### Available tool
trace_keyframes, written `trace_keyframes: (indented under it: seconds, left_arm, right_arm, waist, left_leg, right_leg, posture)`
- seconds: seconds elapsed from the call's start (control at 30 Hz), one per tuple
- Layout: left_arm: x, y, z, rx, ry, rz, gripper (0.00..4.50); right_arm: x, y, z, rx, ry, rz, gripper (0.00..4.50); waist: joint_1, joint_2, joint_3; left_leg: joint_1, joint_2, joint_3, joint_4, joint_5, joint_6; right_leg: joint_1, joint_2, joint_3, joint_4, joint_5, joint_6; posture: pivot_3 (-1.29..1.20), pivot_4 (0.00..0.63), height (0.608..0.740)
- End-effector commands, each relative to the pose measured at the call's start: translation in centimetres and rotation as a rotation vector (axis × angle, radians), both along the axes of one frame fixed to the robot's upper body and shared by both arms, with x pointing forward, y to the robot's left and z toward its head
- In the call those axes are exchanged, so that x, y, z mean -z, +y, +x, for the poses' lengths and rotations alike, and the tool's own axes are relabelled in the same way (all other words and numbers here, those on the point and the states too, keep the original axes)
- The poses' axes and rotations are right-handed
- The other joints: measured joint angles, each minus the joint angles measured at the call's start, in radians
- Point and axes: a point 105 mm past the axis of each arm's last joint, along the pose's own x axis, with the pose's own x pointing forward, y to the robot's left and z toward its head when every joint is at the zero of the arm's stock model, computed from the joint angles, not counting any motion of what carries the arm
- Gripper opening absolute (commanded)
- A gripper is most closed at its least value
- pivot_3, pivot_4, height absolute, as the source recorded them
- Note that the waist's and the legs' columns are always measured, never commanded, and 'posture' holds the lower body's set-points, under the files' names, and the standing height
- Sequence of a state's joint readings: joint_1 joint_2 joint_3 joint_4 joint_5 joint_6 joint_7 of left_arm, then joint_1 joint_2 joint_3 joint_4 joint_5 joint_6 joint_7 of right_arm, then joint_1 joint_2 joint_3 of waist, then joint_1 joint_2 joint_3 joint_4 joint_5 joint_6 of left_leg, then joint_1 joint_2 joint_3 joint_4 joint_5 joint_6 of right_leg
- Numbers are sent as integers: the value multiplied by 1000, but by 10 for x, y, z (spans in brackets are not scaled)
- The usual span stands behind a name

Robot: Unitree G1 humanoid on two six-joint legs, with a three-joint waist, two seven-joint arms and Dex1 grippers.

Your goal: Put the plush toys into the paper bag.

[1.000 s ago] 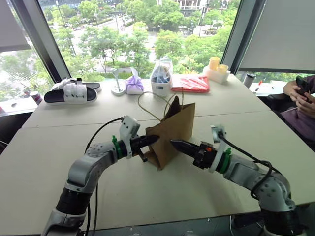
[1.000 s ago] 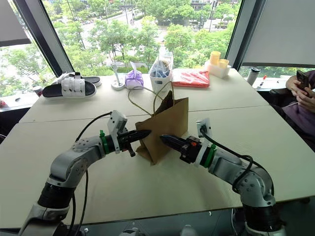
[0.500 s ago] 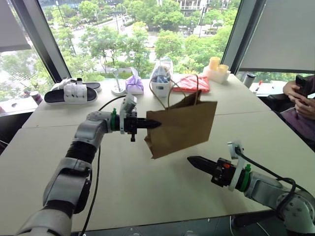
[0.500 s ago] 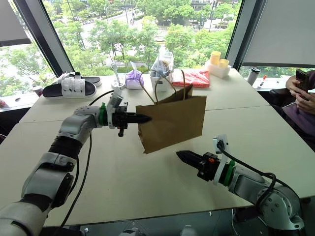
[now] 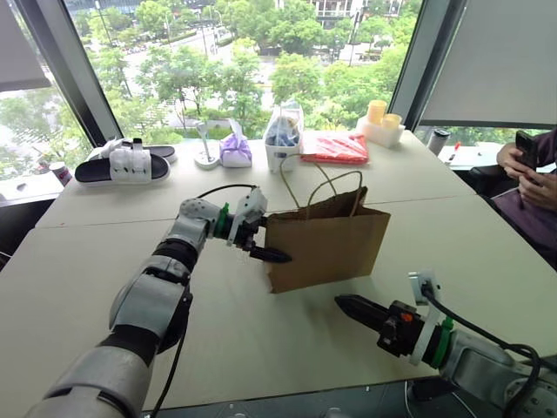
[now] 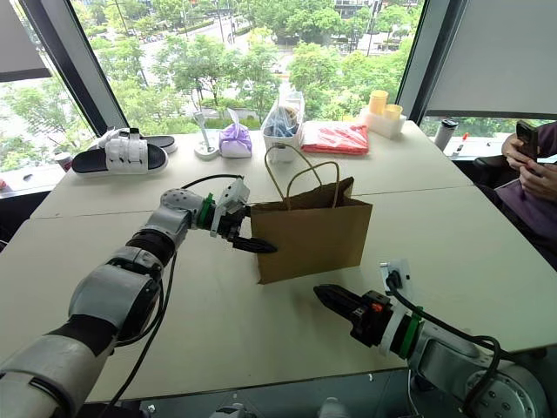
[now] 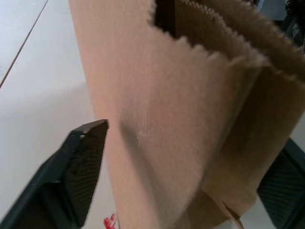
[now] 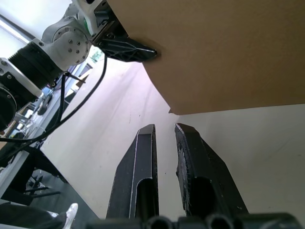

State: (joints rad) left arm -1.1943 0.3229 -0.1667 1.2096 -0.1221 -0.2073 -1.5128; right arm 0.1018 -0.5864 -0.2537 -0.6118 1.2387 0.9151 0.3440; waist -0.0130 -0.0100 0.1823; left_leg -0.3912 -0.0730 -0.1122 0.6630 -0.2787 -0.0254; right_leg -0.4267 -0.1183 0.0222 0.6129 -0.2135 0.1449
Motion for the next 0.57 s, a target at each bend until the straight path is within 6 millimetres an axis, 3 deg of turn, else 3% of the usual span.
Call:
trace_keyframes:
  seconds: [0.03, 0.13, 0.27, 0.57]
  left_arm:
    - [-27, 24, 10, -88, -95, -48, 4433]
    - [-32, 53, 8, -195, -79, -137, 4433]
    - [-20, 86, -12, -446, 24, -292, 4433]
    - [13, 103, -99, -801, 247, -418, 4433]
  right_arm:
    - [-13, 0, 1, -30, -62, -12, 629]
    - [-16, -5, 7, -27, -88, -44, 629]
    - [-12, -17, 17, 19, -120, -112, 629]
    - [-2, -39, 30, 100, -163, -180, 629]
  waist:
    - [-3, 0, 0]
    - [-4, 1, -1]
    - [-6, 1, -1]
    - [22, 1, 0]
  left_leg:
    - [0, 0, 0, 0, 0, 0]
    - [0, 1, -1, 0, 0, 0]
    - [1, 1, -3, -1, -1, 2]
    - [2, 2, -4, 0, 0, 0]
  right_leg:
    - [0, 0, 0, 0, 0, 0]
    - [0, 0, -1, 1, 0, 0]
    - [-1, 0, 1, 1, 0, 0]
    - [2, -1, 3, 0, 0, 0]
  posture:
    - [0, 150, 740]
    - [0, 150, 740]
    - [0, 150, 740]
    - [0, 150, 740]
